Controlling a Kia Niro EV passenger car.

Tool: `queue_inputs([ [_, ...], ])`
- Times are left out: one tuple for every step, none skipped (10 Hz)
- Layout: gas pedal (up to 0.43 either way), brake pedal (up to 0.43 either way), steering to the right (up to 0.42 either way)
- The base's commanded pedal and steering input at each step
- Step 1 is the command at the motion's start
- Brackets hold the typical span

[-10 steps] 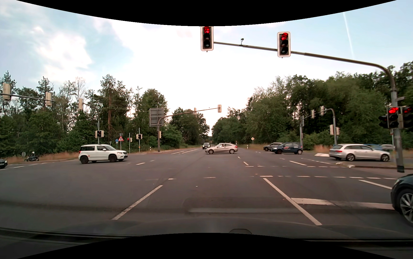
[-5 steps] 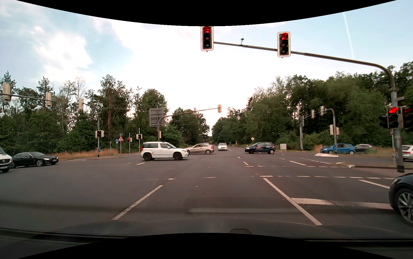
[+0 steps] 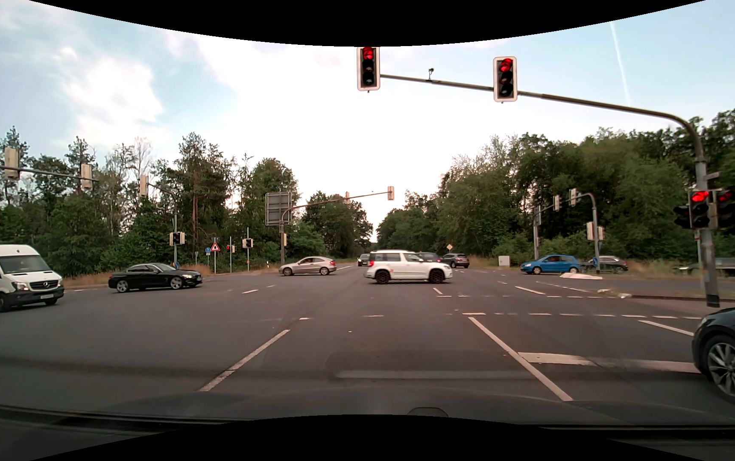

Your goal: Follow the waypoints while adhering to traffic rules and regulations

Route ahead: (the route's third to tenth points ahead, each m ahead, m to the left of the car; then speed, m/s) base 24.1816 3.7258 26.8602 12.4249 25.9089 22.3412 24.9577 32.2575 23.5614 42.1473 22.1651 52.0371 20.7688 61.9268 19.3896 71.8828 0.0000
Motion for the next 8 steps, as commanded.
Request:
queue_inputs([
  [0.0, 0.256, -0.026],
  [0.0, 0.256, -0.026],
  [0.0, 0.256, -0.026],
  [0.0, 0.256, -0.026],
  [0.0, 0.256, -0.026],
  [0.0, 0.256, -0.026],
  [0.0, 0.256, -0.026],
  [0.0, 0.256, -0.026],
])
